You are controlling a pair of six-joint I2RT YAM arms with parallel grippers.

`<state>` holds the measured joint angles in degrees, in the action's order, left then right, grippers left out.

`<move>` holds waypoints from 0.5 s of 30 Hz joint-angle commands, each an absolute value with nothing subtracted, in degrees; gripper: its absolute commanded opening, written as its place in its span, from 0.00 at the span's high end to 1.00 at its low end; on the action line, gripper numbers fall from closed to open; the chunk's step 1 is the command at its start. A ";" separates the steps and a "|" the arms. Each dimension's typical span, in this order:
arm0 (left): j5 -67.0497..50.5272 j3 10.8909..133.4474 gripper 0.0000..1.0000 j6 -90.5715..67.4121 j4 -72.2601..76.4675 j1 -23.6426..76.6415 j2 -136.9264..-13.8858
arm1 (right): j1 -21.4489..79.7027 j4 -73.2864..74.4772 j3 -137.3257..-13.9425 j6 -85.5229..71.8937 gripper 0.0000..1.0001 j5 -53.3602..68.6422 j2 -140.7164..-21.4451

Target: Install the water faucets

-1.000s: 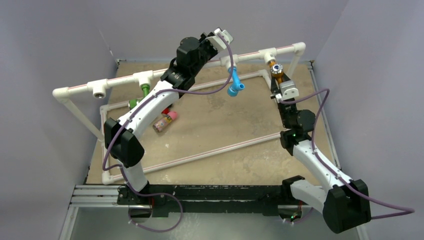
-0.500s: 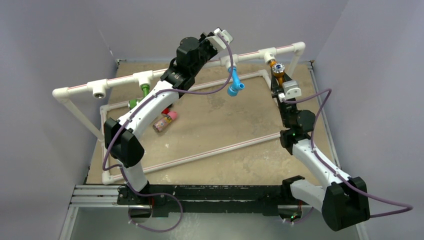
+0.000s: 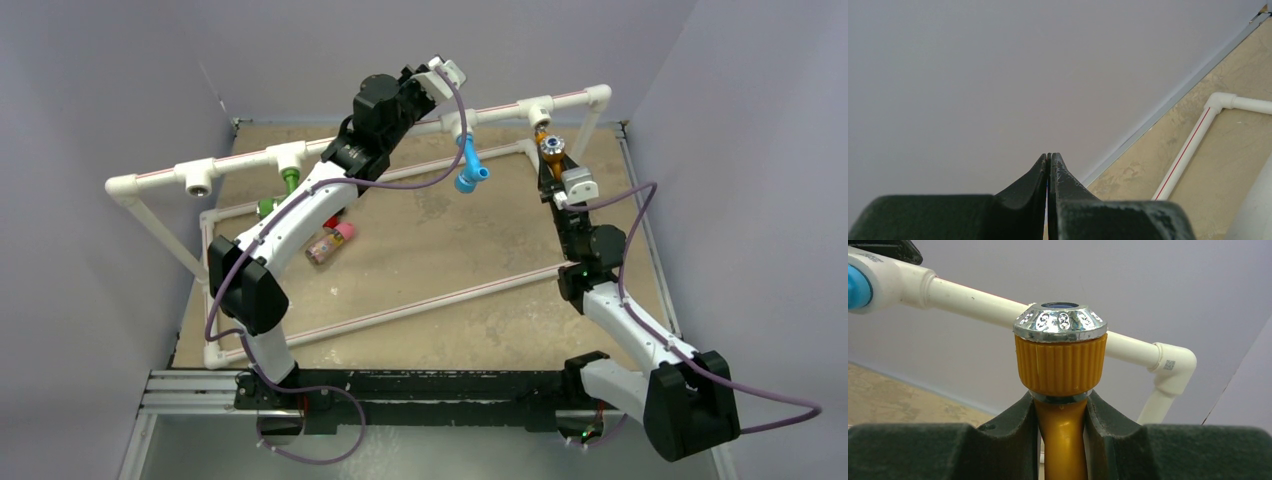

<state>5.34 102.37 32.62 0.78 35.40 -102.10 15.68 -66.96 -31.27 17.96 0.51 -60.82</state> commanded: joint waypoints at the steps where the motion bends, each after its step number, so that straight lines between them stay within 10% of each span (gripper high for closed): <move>1: -7.87 99.75 1.00 29.17 -8.70 38.50 -105.00 | 15.42 -72.09 -32.20 17.04 1.00 -0.49 -60.90; 15: -8.01 99.23 1.00 29.24 -8.46 38.50 -104.81 | 15.44 -70.91 -36.24 17.61 1.00 -0.09 -60.40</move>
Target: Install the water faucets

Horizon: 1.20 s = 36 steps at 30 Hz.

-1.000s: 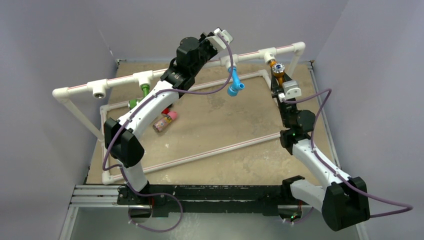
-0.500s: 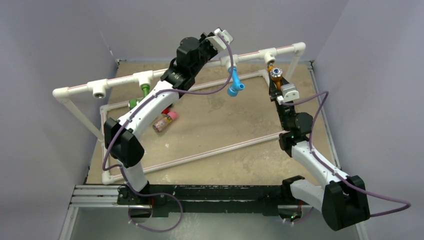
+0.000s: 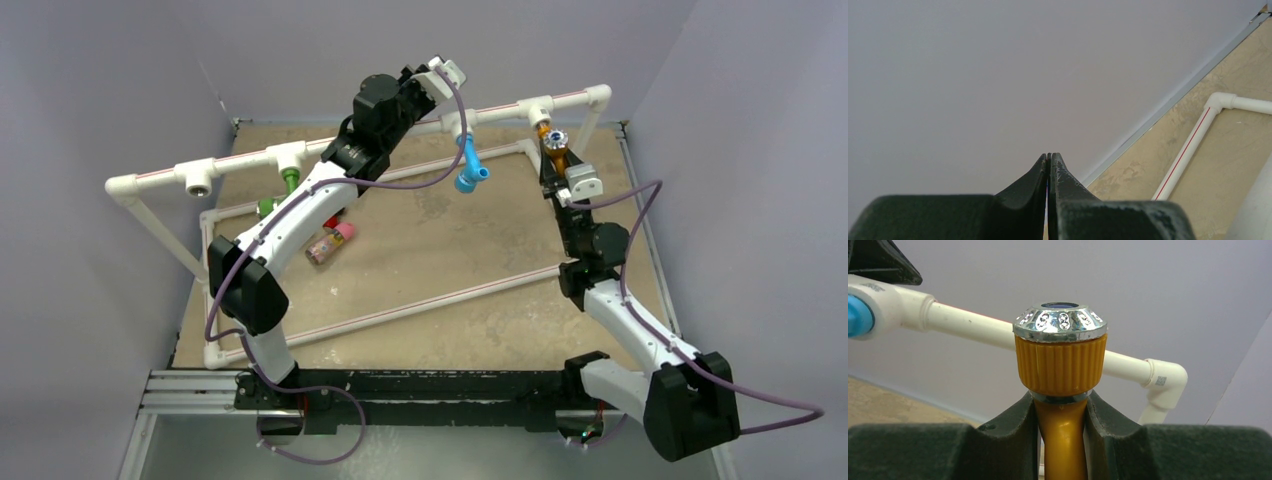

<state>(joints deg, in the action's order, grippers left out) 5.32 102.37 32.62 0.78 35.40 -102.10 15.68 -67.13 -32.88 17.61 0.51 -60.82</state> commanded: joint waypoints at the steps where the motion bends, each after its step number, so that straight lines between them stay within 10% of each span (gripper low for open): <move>1: -8.01 99.19 1.00 29.24 -8.45 38.50 -104.84 | 15.45 -70.75 -36.49 17.66 1.00 -0.09 -60.27; 22: -8.51 98.68 1.00 29.26 -8.44 38.51 -104.06 | 15.43 -71.55 -38.12 10.68 1.00 -2.18 -65.16; 36: -8.60 98.44 1.00 29.03 -8.56 38.50 -103.81 | 15.43 -52.61 -41.08 -34.50 1.00 -11.32 -59.90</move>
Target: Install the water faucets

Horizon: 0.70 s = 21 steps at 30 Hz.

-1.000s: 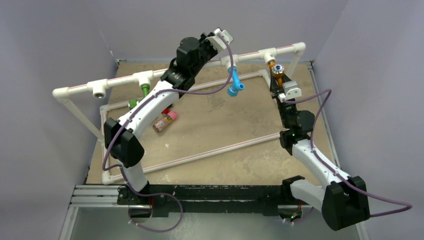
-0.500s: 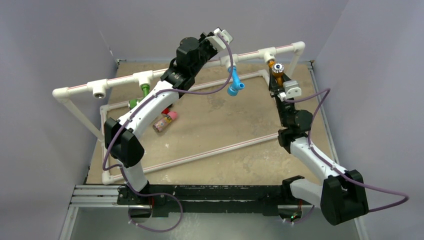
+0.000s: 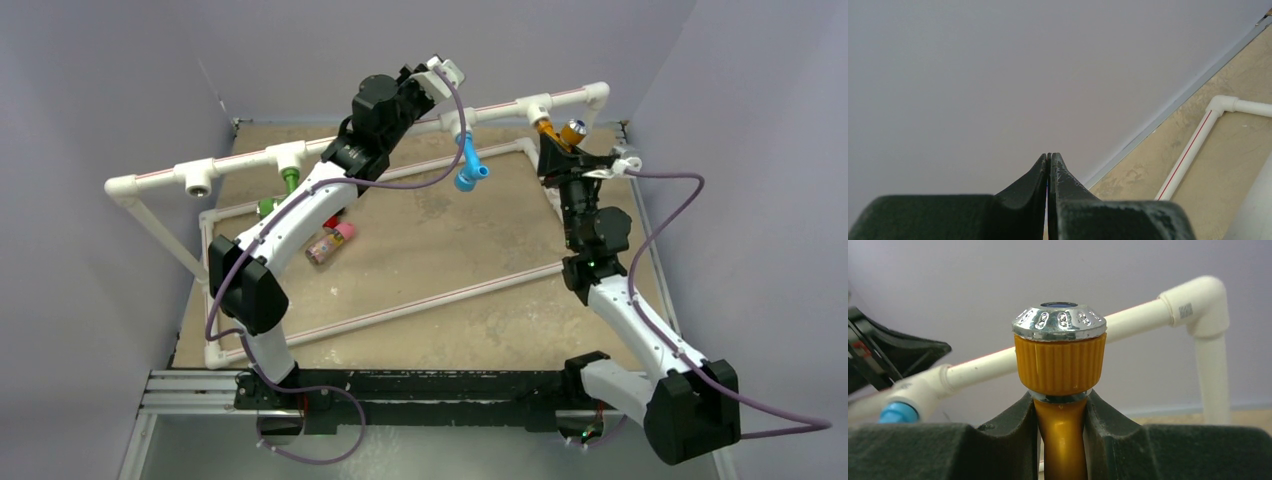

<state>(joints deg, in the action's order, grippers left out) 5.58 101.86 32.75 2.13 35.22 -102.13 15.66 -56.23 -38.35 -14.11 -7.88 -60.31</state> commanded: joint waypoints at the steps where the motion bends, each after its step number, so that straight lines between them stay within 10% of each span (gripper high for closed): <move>1: -8.56 98.37 1.00 29.00 -8.54 38.50 -103.80 | 15.43 -51.85 -41.14 -37.37 1.00 -11.59 -59.67; 21: -7.80 99.23 1.00 28.51 -9.24 39.53 -103.64 | 22.80 -48.84 -44.54 -74.65 1.00 -26.73 -63.95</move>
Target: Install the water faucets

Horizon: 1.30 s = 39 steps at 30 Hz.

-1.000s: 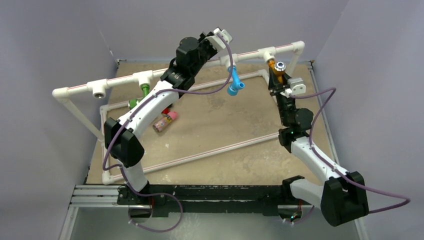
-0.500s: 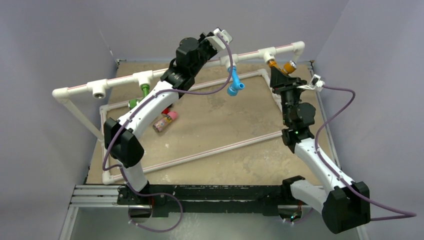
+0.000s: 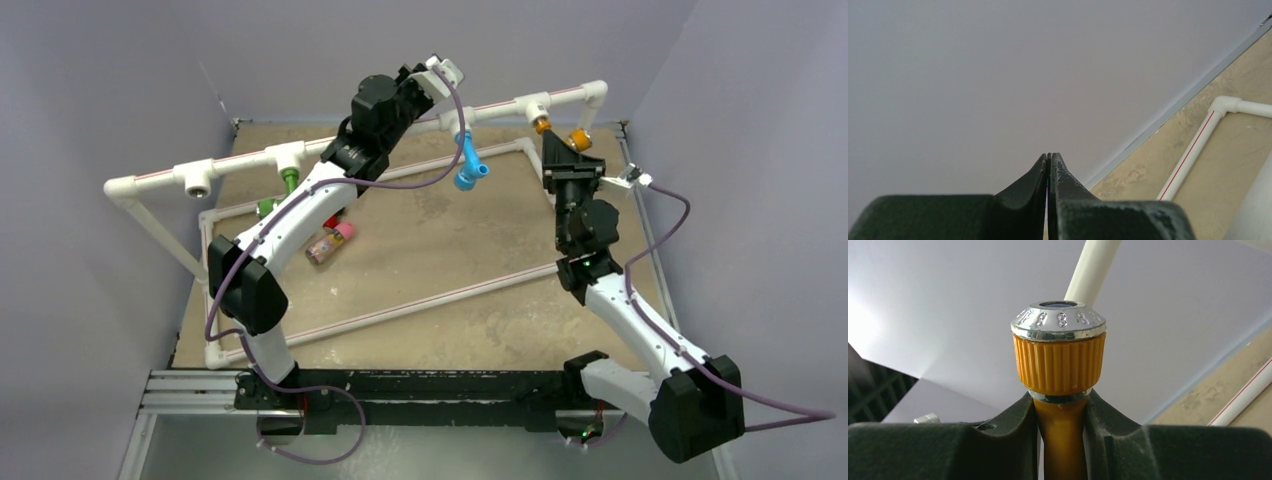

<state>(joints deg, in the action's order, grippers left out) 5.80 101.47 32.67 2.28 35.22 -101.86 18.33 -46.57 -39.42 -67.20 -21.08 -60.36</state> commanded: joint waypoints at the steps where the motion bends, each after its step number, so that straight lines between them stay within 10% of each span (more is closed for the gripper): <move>1: -7.70 99.23 1.00 28.49 -9.31 39.65 -103.66 | 23.38 -49.30 -44.79 -75.33 1.00 -27.65 -64.69; 27: -7.85 97.84 1.00 28.74 -8.45 40.12 -102.20 | 19.59 -44.04 -48.17 -108.18 1.00 -10.15 -65.10; 39: 7.33 103.20 1.00 27.10 -1.64 40.09 -104.59 | 18.78 -25.44 -49.44 -86.28 1.00 -15.31 -51.84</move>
<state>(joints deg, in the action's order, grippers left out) 8.82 101.78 31.86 3.49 35.05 -102.10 18.48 -27.18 -46.30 -95.50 -16.53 -58.30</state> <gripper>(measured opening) 0.002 0.305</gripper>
